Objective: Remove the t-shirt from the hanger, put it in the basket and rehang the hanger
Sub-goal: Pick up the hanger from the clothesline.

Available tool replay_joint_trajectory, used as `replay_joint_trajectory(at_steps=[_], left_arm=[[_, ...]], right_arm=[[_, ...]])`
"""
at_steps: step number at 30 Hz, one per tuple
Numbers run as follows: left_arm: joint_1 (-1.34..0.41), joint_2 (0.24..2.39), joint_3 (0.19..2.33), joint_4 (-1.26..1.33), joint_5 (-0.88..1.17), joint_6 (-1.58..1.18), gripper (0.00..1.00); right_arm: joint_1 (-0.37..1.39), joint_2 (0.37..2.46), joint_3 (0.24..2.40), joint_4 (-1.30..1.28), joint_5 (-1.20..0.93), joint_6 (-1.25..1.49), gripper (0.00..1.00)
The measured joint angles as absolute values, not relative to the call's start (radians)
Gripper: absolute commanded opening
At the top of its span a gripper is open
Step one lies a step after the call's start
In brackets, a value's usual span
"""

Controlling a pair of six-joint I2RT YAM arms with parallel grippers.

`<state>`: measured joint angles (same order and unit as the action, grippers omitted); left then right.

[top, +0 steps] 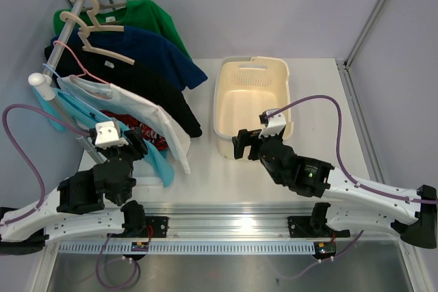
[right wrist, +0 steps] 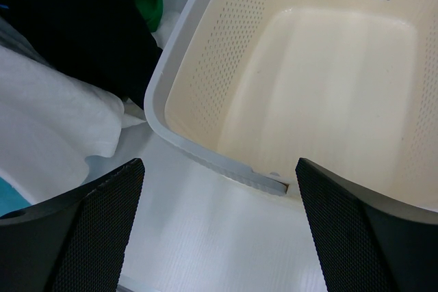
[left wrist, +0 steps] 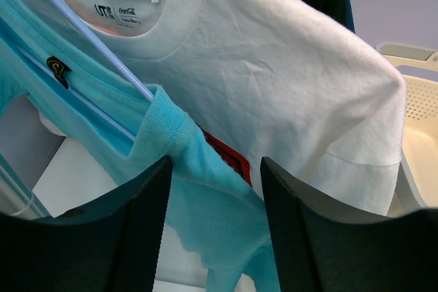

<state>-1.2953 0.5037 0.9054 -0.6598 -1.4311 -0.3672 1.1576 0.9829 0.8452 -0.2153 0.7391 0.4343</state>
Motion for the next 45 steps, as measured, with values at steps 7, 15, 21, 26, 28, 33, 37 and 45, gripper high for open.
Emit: replay_joint_trajectory(at_steps=[7,15,21,26,28,33,37,45], left_arm=[[-1.295,0.503,0.911,-0.66,-1.423,-0.366,0.26],[-1.295,0.503,0.997,-0.66,-1.363,-0.344,0.0],[-1.294,0.506,1.055,-0.661,-1.316,-0.335,0.0],[-1.295,0.516,1.12,-0.661,-1.267,-0.332,0.0],[-1.294,0.524,1.147,-0.664,-1.234,-0.332,0.0],[-1.293,0.552,1.205,-0.672,-1.149,-0.339,0.0],[-1.293,0.575,1.23,-0.704,-1.121,-0.348,0.0],[-1.293,0.582,1.28,-0.773,-1.089,-0.363,0.0]], right_arm=[[1.158,0.998,0.861,-0.227,0.739,0.434,0.99],[1.158,1.019,0.866,-0.231,0.738,0.434,0.99],[1.158,1.029,0.877,-0.234,0.738,0.434,1.0],[1.158,1.034,0.877,-0.235,0.736,0.434,1.0],[1.158,1.036,0.877,-0.236,0.735,0.434,0.99],[1.158,1.048,0.878,-0.239,0.736,0.434,0.99],[1.158,1.056,0.887,-0.252,0.736,0.434,1.0],[1.158,1.065,0.894,-0.26,0.736,0.434,1.0]])
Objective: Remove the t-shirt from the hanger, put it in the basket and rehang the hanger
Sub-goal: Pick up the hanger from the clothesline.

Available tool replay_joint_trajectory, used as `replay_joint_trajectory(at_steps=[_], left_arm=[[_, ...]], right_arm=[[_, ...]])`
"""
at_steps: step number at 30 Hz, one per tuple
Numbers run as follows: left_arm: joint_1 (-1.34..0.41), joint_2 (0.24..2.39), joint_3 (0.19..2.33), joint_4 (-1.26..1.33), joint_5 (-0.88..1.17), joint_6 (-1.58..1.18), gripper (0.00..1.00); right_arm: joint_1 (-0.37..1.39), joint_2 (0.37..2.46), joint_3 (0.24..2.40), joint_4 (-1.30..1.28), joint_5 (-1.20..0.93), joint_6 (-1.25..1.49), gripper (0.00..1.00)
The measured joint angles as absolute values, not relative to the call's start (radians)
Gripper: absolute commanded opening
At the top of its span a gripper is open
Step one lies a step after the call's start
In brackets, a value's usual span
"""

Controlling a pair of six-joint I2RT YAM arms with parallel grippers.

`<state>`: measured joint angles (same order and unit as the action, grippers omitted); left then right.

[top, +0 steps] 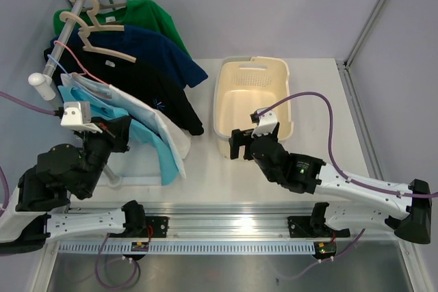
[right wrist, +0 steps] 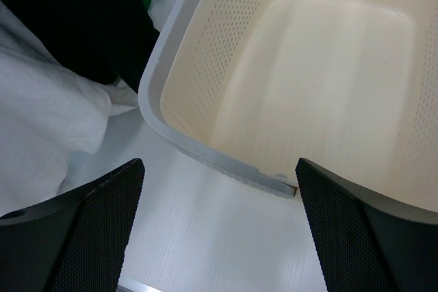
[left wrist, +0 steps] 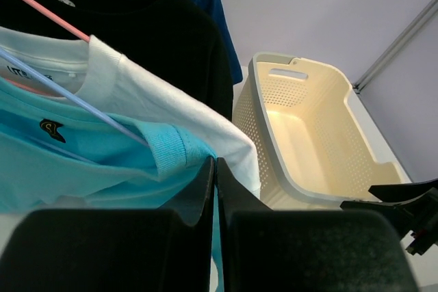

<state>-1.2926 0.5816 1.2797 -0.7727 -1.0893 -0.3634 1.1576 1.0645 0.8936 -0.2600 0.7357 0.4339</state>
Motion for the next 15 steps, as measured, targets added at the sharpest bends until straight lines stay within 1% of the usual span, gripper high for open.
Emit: replay_joint_trajectory(at_steps=[8,9,10,11,15], left_arm=[[-1.292,0.556,1.314,-0.794,-1.075,-0.377,0.0],[-1.293,0.549,1.31,-0.799,-1.078,-0.382,0.03],[-1.292,0.537,1.302,-0.801,-1.081,-0.387,0.13],[-1.293,0.523,1.291,-0.803,-1.085,-0.393,0.19],[-1.292,0.444,1.218,-0.804,-1.116,-0.421,0.34]], right_arm=[[1.158,1.068,0.894,-0.26,0.735,0.429,0.99],[1.158,1.068,0.894,-0.26,0.735,0.429,0.99],[1.158,1.068,0.894,-0.26,0.735,0.429,1.0],[1.158,1.069,0.894,-0.26,0.735,0.429,1.0],[1.158,1.076,0.896,-0.26,0.734,0.429,1.0]])
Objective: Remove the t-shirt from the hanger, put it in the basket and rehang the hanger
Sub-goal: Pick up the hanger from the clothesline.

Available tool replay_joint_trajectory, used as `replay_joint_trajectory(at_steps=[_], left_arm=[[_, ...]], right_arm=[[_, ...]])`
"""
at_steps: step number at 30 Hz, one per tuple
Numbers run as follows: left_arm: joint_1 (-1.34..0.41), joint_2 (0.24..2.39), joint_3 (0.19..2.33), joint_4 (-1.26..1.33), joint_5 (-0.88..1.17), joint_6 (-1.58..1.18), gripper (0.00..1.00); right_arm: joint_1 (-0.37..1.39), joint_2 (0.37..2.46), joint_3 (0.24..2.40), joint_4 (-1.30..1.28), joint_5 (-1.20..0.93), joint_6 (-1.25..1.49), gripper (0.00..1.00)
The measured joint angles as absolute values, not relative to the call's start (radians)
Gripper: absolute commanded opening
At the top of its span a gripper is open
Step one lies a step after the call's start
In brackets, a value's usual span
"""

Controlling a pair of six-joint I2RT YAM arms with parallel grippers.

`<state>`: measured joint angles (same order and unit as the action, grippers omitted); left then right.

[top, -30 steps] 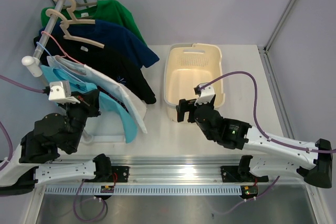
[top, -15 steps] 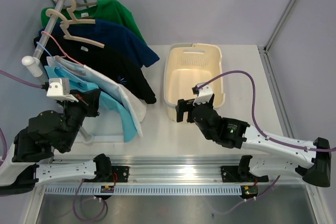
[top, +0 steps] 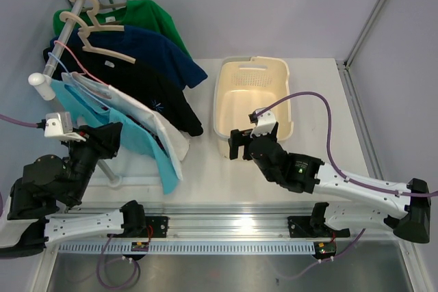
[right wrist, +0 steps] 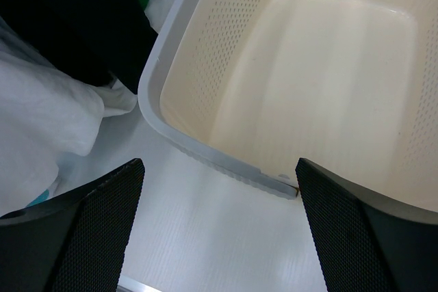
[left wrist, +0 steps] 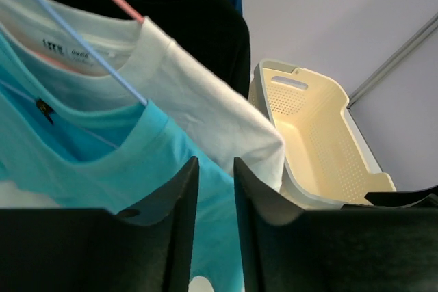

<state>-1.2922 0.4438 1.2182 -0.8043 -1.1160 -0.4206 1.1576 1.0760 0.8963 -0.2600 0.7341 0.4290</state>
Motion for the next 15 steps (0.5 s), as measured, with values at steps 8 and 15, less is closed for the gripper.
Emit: replay_joint_trajectory(at_steps=[8,15], left_arm=[[-1.292,0.42,1.155,-0.822,-1.186,-0.435,0.62],[-1.292,0.449,1.163,-0.822,-1.373,-0.435,0.74]], right_arm=[[1.158,1.098,0.911,-0.261,0.732,0.429,0.99],[1.158,1.105,0.911,-0.263,0.731,0.429,0.99]])
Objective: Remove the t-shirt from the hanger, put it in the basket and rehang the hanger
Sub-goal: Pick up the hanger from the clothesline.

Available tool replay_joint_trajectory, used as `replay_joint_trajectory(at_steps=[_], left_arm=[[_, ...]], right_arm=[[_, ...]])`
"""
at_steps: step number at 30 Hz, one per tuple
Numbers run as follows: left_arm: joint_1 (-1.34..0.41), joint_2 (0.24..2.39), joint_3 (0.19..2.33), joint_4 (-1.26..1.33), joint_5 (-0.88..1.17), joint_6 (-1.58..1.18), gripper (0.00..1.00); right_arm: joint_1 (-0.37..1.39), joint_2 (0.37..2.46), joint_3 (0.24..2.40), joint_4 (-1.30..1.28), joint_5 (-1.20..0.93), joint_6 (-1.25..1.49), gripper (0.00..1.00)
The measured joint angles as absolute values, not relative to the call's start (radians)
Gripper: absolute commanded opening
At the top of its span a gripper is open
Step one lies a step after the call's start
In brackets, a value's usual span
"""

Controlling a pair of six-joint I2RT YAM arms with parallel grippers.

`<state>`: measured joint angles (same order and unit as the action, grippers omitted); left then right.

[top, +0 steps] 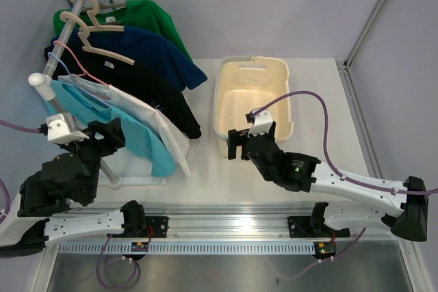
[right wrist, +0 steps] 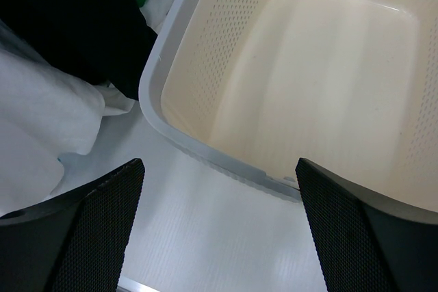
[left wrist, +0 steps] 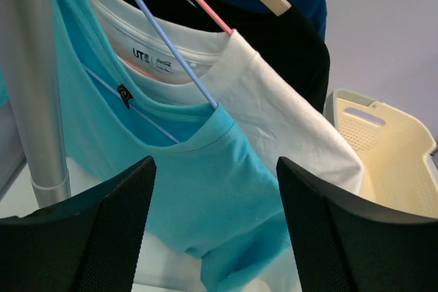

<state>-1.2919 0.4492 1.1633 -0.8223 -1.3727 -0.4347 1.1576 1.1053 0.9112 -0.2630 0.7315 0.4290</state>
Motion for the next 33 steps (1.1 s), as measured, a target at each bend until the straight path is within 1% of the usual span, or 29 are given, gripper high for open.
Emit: replay_joint_trajectory(at_steps=[2,7,11,16,20,23,26,27,29,30,31,33], left_arm=[[-1.292,0.48,1.173,-0.823,-1.402,-0.434,0.75],[-1.256,0.589,1.198,-0.818,-1.433,-0.428,0.8],[-1.144,0.671,1.195,-0.821,-1.436,-0.446,0.81],[-0.979,0.723,1.19,-0.822,-1.428,-0.478,0.81],[-0.818,0.791,1.191,-0.822,-1.379,-0.506,0.8],[-0.757,0.849,1.191,-0.821,-1.338,-0.518,0.8],[-0.728,0.903,1.191,-0.822,-1.316,-0.524,0.71],[-0.72,0.915,1.192,-0.822,-1.311,-0.525,0.62],[-0.702,0.929,1.193,-0.822,-1.3,-0.527,0.52],[-0.694,0.932,1.196,-0.822,-1.296,-0.528,0.43],[-0.69,0.931,1.198,-0.821,-1.294,-0.529,0.37],[-0.683,0.928,1.203,-0.821,-1.293,-0.53,0.22]], right_arm=[[1.158,1.109,0.912,-0.268,0.731,0.429,1.0],[1.158,1.11,0.917,-0.281,0.729,0.429,0.99],[1.158,1.11,0.922,-0.285,0.72,0.429,1.0],[1.158,1.109,0.922,-0.286,0.715,0.429,1.0],[1.158,1.102,0.922,-0.287,0.714,0.43,0.99],[1.158,1.093,0.922,-0.287,0.713,0.43,1.0],[1.158,1.085,0.922,-0.287,0.712,0.43,0.99],[1.158,1.082,0.922,-0.287,0.71,0.43,0.99],[1.158,1.078,0.922,-0.287,0.704,0.43,0.99],[1.158,1.077,0.922,-0.287,0.699,0.43,0.99],[1.158,1.076,0.922,-0.287,0.695,0.43,1.0],[1.158,1.076,0.922,-0.287,0.691,0.43,1.0]])
